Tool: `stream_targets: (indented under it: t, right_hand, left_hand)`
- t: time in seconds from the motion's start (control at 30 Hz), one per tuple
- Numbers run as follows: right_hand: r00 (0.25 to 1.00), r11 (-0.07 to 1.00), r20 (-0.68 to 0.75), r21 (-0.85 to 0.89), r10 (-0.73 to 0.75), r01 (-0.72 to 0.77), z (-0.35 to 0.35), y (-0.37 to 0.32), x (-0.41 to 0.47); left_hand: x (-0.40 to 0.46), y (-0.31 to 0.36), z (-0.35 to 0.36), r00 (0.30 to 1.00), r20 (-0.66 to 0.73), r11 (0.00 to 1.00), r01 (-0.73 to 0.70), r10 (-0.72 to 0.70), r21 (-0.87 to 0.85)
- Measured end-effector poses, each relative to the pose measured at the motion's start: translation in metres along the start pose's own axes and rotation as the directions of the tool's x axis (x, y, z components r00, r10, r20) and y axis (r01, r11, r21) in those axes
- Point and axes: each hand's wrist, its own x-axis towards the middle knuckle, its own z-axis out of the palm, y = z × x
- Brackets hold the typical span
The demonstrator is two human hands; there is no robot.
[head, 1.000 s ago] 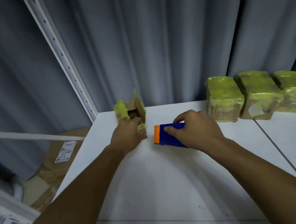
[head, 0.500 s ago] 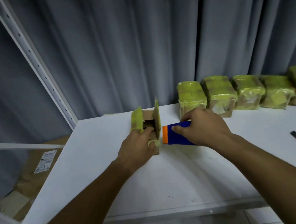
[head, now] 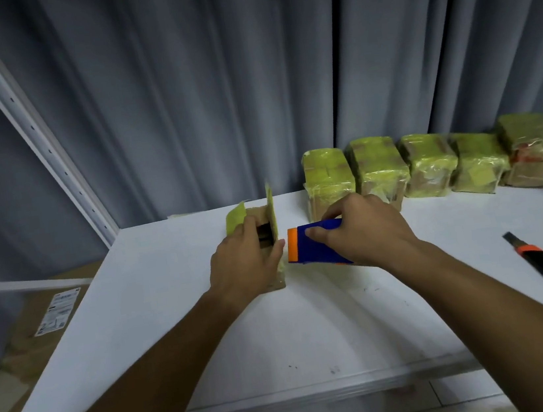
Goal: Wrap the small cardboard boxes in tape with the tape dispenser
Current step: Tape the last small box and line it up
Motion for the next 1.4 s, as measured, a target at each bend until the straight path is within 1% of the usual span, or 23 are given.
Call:
stream_targets:
  t: [0.07,0.23,0.4,0.47,0.57,0.67,0.73,0.83,0.93,1.0,1.13,1.3,1.4]
  right_hand:
    - [1.000,1.000,-0.004,0.000,0.003,-0.003,-0.001,0.002,0.001]
    - [1.000,1.000,-0.006,0.005,-0.001,0.001,-0.002,0.003,0.001]
    - [1.000,1.000,0.004,0.008,-0.006,0.006,0.001,0.001,-0.001]
    - [1.000,1.000,0.004,0.014,-0.009,0.009,0.002,0.001,-0.002]
    - [1.000,1.000,0.005,0.024,-0.014,0.014,0.002,0.000,-0.002]
    - [1.000,0.999,0.009,0.041,-0.022,0.021,0.004,-0.001,-0.002]
    - [1.000,0.998,0.008,0.051,-0.025,0.025,0.004,-0.001,-0.002]
    - [1.000,0.997,0.001,0.065,-0.027,0.027,0.004,0.000,-0.001]
    - [1.000,0.996,0.000,0.086,-0.017,0.017,0.001,0.003,0.000]
    - [1.000,0.992,-0.008,0.123,-0.005,0.006,-0.002,0.007,0.002]
    - [0.999,0.982,-0.036,0.186,0.020,-0.013,-0.009,0.011,0.003]
    - [0.999,0.974,-0.027,0.228,0.018,-0.011,-0.010,0.008,0.004]
    - [1.000,0.970,0.004,0.242,-0.005,0.004,-0.007,0.003,0.005]
  left_hand:
    - [0.001,0.001,0.000,0.999,-0.014,0.999,-0.031,0.032,0.026]
    - [0.005,-0.003,-0.002,0.995,0.031,0.992,-0.098,0.096,0.074]
    - [0.006,-0.015,0.000,0.994,0.079,0.993,-0.083,0.076,0.083]
    - [0.006,-0.020,0.000,0.991,0.092,0.991,-0.101,0.093,0.086]
    - [0.006,-0.026,0.001,0.978,0.149,0.984,-0.160,0.146,0.082]
    - [0.005,-0.030,0.005,0.964,0.219,0.982,-0.173,0.153,0.075]
    - [0.005,-0.034,0.009,0.953,0.256,0.982,-0.180,0.162,0.049]
    - [0.005,-0.042,0.013,0.933,0.304,0.981,-0.193,0.195,-0.038]
    - [0.005,-0.044,0.009,0.916,0.328,0.973,-0.225,0.231,-0.057]
    - [0.003,-0.044,0.004,0.895,0.344,0.959,-0.274,0.282,-0.073]
    - [-0.004,-0.040,-0.008,0.851,0.416,0.947,-0.289,0.321,-0.140]
    - [-0.004,-0.042,-0.010,0.845,0.392,0.924,-0.274,0.364,-0.268]
    - [0.002,-0.051,-0.010,0.837,0.374,0.911,-0.316,0.398,-0.264]
